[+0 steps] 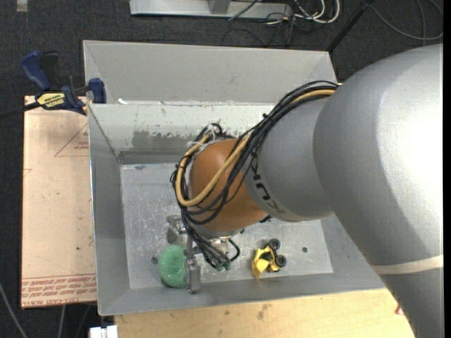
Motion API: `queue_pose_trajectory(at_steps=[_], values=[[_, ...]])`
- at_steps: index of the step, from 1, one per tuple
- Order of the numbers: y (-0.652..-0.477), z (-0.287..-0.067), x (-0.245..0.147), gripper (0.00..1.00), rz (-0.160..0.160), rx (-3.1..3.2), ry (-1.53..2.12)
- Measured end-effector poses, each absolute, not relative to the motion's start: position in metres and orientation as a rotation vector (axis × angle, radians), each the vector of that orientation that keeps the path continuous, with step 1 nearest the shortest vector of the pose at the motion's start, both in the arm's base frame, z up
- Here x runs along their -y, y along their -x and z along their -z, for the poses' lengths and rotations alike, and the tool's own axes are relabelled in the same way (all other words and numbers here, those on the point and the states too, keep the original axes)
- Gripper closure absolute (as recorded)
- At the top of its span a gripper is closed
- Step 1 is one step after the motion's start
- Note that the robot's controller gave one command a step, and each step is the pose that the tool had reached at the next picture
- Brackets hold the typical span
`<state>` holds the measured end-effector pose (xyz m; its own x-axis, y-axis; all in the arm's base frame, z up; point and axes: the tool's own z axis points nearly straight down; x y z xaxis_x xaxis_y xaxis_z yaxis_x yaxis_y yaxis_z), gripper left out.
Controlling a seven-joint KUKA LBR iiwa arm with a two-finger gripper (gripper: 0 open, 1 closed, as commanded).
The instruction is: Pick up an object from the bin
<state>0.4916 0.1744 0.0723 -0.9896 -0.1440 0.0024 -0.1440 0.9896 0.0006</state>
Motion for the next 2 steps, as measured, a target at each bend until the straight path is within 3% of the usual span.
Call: queue_pose_trajectory(at_steps=[1, 2], values=[[-0.4837, -0.0719, -0.1780, 1.00, 0.005, 3.099, -0.529], [-0.4837, -0.0718, -0.1779, 1.00, 0.005, 3.099, -0.529]])
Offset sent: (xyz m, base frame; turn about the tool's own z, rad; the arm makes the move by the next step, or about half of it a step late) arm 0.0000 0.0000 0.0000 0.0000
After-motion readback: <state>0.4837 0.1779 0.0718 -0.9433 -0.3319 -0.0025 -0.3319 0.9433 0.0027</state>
